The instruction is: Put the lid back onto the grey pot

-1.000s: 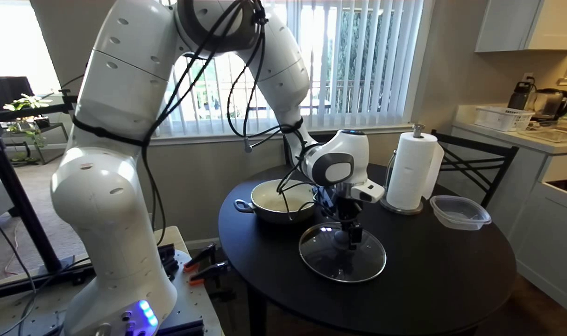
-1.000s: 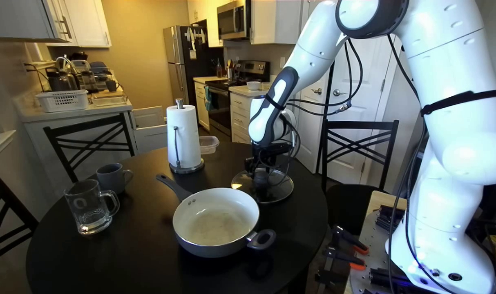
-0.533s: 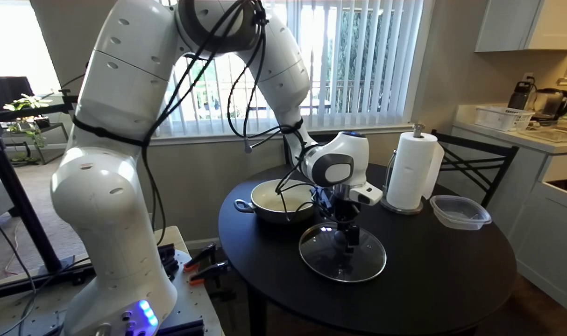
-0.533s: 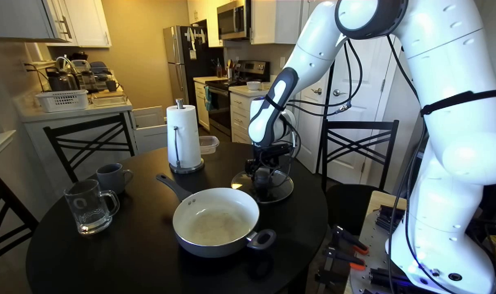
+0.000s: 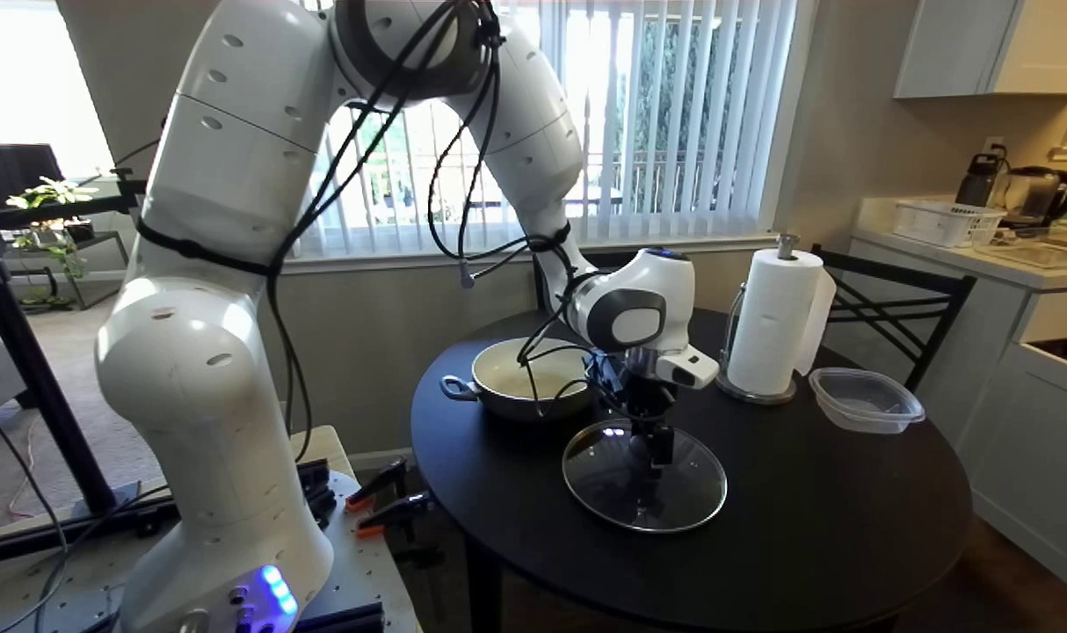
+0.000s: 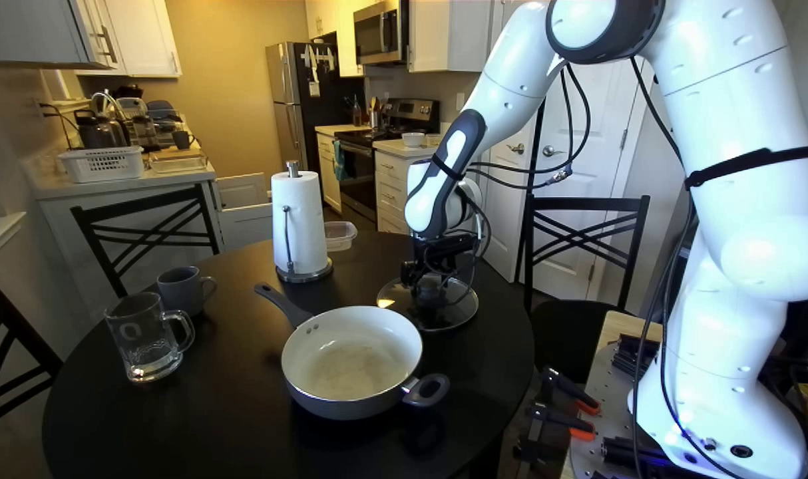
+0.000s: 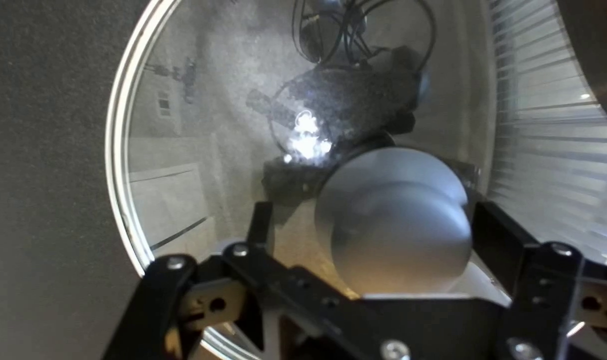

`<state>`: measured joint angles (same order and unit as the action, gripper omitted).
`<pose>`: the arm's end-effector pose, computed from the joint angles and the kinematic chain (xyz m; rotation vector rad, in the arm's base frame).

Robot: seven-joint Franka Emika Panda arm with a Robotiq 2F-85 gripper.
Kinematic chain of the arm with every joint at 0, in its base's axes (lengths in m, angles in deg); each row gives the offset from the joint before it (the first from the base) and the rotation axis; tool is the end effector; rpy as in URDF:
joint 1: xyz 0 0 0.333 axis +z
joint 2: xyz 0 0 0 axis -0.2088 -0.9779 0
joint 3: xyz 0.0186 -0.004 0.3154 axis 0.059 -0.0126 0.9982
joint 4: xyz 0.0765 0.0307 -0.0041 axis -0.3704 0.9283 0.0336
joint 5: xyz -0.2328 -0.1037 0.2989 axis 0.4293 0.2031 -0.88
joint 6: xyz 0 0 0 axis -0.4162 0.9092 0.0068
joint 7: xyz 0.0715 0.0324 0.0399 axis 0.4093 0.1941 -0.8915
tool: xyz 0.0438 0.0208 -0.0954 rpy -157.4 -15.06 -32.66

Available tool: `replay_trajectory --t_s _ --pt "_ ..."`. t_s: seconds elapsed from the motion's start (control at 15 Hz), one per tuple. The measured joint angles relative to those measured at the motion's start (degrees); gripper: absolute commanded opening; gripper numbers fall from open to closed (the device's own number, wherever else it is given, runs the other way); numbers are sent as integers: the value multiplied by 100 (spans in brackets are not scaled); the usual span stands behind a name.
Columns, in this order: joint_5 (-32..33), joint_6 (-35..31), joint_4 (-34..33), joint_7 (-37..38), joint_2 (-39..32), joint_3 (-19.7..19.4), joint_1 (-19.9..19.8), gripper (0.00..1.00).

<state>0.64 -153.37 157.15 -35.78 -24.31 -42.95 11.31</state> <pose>0.5410 -0.0980 0.1599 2.9848 -0.7864 -0.0312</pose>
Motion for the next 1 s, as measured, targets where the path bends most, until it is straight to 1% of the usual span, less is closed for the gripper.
replay_trajectory --t_s 0.2,0.27,0.33,0.4,0.47,0.53,0.6,0.8,1.0 --pt "0 6 -2 0 10 6 4 100" --pt "0 15 -2 0 18 7 7 96" --pt "0 37 -2 0 32 8 10 79" --pt "0 73 -2 0 51 10 12 71" --pt "0 109 -2 0 72 11 12 69" --pt "0 137 -2 0 92 11 12 64" --pt "0 150 -2 0 110 13 12 55" --pt "0 154 -2 0 152 34 12 36" --pt "0 160 -2 -1 206 57 11 33"
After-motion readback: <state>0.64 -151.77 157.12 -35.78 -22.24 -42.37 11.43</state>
